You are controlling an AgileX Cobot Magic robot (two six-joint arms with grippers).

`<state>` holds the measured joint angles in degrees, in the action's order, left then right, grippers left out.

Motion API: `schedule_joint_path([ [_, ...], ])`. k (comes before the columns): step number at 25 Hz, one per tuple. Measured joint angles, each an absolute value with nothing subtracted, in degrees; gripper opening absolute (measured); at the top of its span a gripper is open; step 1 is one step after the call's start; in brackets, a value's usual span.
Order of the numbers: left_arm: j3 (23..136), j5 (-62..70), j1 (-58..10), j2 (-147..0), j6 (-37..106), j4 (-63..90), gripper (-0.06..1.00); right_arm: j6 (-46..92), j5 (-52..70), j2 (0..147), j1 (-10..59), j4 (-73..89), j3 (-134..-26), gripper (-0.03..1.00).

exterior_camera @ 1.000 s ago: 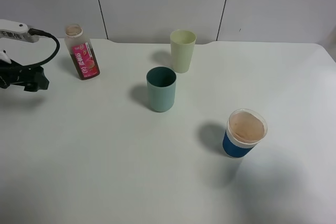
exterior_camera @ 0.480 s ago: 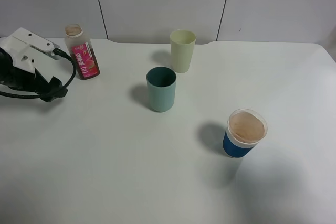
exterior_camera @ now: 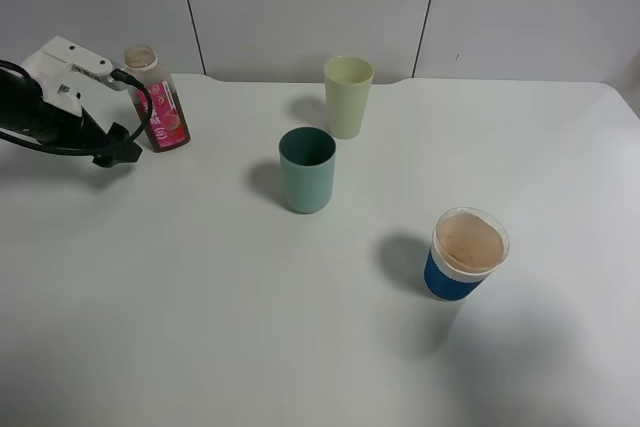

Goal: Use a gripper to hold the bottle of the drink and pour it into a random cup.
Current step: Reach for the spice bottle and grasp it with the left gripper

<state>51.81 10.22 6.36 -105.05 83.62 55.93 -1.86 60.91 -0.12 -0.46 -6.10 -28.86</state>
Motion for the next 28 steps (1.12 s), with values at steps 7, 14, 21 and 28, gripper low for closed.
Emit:
schedule_joint_path([
  [7, 52.49, 13.29, 6.78, -108.56, 97.47, 62.55, 0.98, -1.86, 60.91, -0.12, -0.46, -6.1, -28.86, 0.99],
  [14, 52.49, 16.49, 6.78, -109.48, 112.1, 78.36, 0.98, -1.86, 60.91, -0.12, -0.46, -6.1, -28.86, 0.99],
  [21, 52.49, 21.12, 6.78, -109.53, 124.74, 93.18, 0.98, -1.86, 60.91, -0.12, -0.46, -6.1, -28.86, 0.99],
  [28, 52.49, 25.62, 6.91, -111.27, 132.42, 98.95, 0.98, -1.86, 60.91, -0.12, -0.46, -6.1, -28.86, 0.99],
])
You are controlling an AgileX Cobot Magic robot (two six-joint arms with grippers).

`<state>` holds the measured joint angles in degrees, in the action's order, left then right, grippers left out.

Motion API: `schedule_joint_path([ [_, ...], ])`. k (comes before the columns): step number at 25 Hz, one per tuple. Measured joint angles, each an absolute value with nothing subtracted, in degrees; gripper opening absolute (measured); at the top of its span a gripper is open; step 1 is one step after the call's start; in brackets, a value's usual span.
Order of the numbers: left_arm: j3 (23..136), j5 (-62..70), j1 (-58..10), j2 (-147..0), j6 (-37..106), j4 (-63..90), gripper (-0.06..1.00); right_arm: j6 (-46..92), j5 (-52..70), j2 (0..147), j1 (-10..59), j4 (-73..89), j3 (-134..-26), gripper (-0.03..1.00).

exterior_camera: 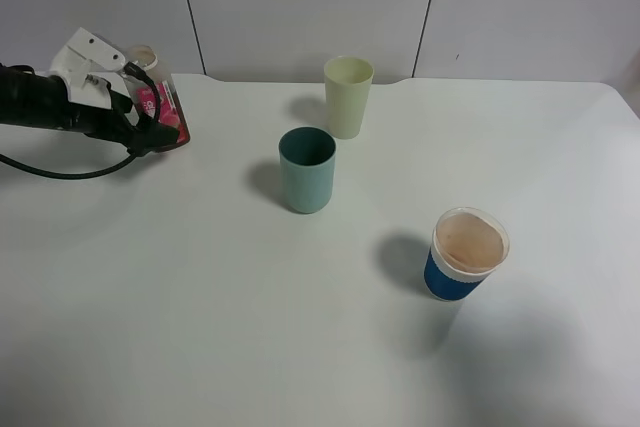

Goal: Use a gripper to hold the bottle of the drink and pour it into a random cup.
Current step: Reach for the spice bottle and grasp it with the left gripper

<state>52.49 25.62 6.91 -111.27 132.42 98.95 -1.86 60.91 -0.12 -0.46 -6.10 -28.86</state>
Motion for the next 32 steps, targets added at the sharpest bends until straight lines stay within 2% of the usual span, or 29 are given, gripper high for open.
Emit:
schedule_joint_path([
  [18, 56.77, 37.51, 10.07, -119.56, 134.93, 99.32, 0.98, -1.86, 60.91, -0.12, -0.46, -6.1, -28.86, 0.99],
  [26, 58.39, 38.43, 10.08, -121.55, 135.45, 99.39, 0.97, -1.86, 60.91, -0.12, -0.46, -6.1, -28.86, 0.99],
  [28, 58.63, 38.63, 10.08, -121.55, 135.93, 99.39, 0.91, -1.86, 60.91, -0.12, -0.46, -6.1, -28.86, 0.99],
  [32, 58.67, 39.22, 10.13, -121.55, 136.34, 99.44, 0.68, -1.86, 60.91, -0.12, -0.46, -6.1, -28.86, 0.99],
])
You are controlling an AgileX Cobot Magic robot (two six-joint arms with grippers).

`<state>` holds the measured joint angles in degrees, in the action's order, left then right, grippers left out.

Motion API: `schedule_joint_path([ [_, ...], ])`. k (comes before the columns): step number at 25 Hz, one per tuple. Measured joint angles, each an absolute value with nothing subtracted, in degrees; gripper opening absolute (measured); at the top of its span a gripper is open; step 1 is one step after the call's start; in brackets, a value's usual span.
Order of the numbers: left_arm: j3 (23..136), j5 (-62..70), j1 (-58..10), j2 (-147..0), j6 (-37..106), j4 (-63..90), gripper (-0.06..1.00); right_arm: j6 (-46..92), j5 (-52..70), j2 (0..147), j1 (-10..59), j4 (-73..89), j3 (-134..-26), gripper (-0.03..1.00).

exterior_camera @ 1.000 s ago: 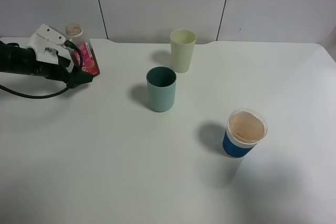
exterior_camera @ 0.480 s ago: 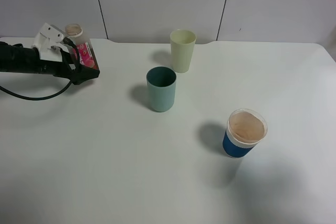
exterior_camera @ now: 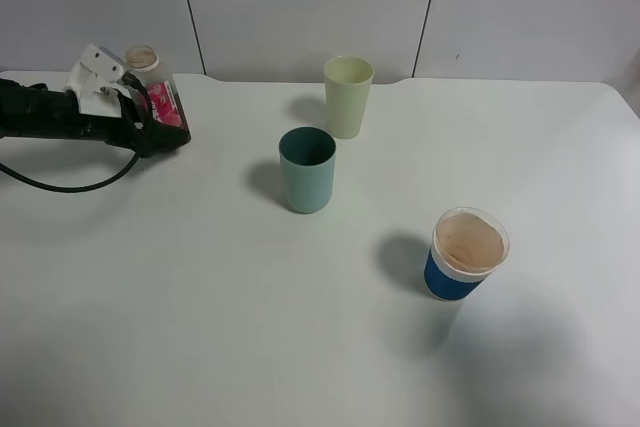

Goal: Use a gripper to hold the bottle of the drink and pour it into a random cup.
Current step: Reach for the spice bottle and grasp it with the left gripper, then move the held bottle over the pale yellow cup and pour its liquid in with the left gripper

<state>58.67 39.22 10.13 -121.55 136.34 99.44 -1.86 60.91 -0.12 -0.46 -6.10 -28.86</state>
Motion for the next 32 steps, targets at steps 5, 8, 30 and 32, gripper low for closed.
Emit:
schedule_joint_path([
  [5, 58.8, 40.17, 10.13, -121.55, 136.52, 99.44, 0.41, -1.86, 60.91, -0.12, -0.46, -6.1, -28.86, 0.99],
  [8, 59.22, 40.31, 10.13, -121.55, 136.69, 99.38, 0.33, -1.86, 60.91, -0.12, -0.46, -6.1, -28.86, 0.99],
  [30, 59.17, 35.38, 7.12, -114.46, 122.51, 92.19, 0.33, -1.86, 60.91, -0.12, -0.46, -6.1, -28.86, 0.99],
  [32, 59.17, 33.23, 5.96, -112.35, 119.52, 90.6, 0.33, -1.86, 60.91, -0.12, -0.46, -6.1, -28.86, 0.99],
])
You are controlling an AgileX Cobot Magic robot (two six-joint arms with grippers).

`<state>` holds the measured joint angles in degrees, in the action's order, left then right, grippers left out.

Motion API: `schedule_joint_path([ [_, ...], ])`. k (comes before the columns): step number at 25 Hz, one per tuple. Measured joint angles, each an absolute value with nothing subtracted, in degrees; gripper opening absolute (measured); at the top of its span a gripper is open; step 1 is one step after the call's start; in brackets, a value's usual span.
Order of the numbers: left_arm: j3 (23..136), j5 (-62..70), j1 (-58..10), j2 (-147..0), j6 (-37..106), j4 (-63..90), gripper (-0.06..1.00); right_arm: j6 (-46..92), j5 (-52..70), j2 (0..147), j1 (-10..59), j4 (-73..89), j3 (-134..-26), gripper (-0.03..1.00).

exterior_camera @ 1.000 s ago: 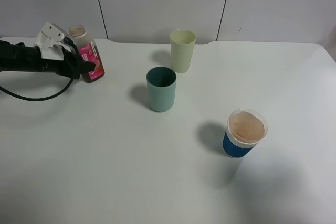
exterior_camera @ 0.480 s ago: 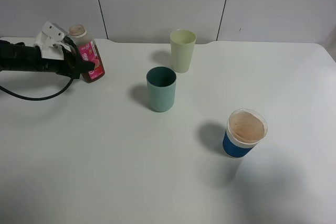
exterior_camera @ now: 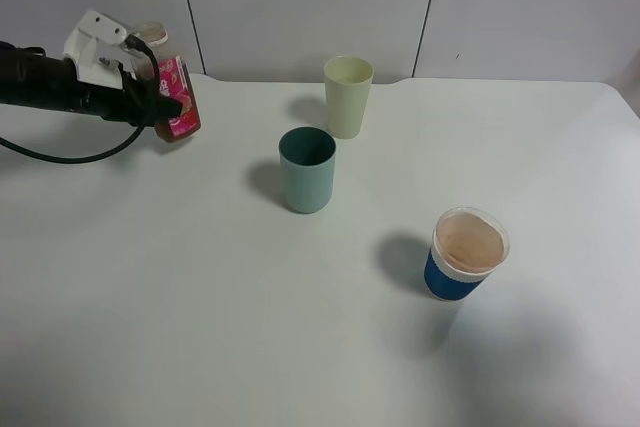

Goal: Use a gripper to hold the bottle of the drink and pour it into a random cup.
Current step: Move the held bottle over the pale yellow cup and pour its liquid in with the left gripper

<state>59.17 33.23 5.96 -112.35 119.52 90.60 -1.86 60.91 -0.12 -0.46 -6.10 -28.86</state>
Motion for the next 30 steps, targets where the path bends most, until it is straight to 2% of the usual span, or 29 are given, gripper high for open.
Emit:
schedule_joint_path([
  [7, 59.17, 24.71, -0.66, -105.99, 107.5, 86.56, 0.33, -1.86, 60.91, -0.12, -0.46, -6.1, -28.86, 0.99],
  [13, 59.12, 14.91, -6.76, -102.42, 87.29, 75.93, 0.33, -1.86, 60.91, -0.12, -0.46, -6.1, -28.86, 0.99],
  [18, 59.12, 8.18, -11.03, -99.53, 64.32, 55.01, 0.33, -1.86, 60.91, -0.12, -0.46, -6.1, -28.86, 0.99],
  [30, 59.12, -3.69, -19.63, -97.93, -7.48, -7.11, 0.33, -1.86, 60.91, -0.12, -0.46, -6.1, -28.86, 0.99],
])
